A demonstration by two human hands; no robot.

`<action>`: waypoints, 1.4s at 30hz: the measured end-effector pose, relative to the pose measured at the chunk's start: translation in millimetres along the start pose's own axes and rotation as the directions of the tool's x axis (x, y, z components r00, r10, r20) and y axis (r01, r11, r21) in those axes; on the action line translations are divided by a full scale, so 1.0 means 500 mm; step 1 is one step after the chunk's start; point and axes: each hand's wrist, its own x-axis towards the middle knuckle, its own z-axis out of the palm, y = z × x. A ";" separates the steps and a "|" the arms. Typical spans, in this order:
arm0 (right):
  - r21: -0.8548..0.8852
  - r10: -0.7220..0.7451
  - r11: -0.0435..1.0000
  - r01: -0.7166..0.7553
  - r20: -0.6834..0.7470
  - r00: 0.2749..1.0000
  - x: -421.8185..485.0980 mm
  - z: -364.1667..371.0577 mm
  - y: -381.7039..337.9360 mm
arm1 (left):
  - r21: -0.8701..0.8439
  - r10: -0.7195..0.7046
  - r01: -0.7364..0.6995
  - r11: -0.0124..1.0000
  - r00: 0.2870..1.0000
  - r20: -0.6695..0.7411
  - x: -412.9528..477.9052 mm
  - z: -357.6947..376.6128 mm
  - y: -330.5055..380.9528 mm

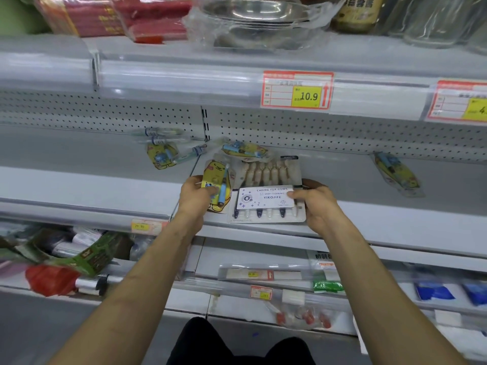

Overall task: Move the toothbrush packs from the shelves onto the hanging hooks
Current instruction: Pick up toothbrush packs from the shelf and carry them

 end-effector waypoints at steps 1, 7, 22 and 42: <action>0.015 0.009 1.000 -0.009 0.007 1.000 -0.003 -0.002 -0.001 | -0.009 -0.021 0.021 1.000 1.000 -0.002 -0.002 -0.006 0.003; 0.073 0.052 0.996 -0.055 0.039 0.998 -0.051 -0.025 -0.020 | -0.031 -0.097 0.098 0.995 0.995 0.007 -0.020 -0.042 0.020; 0.138 -0.030 0.989 0.062 -0.223 0.974 -0.265 -0.321 -0.008 | -0.046 -0.178 0.207 0.977 0.921 0.347 -0.227 0.137 0.011; 0.174 -0.088 0.910 0.376 -0.805 0.587 -0.745 -1.144 -0.051 | 0.212 -0.190 0.010 0.977 0.485 0.854 -0.835 0.963 -0.020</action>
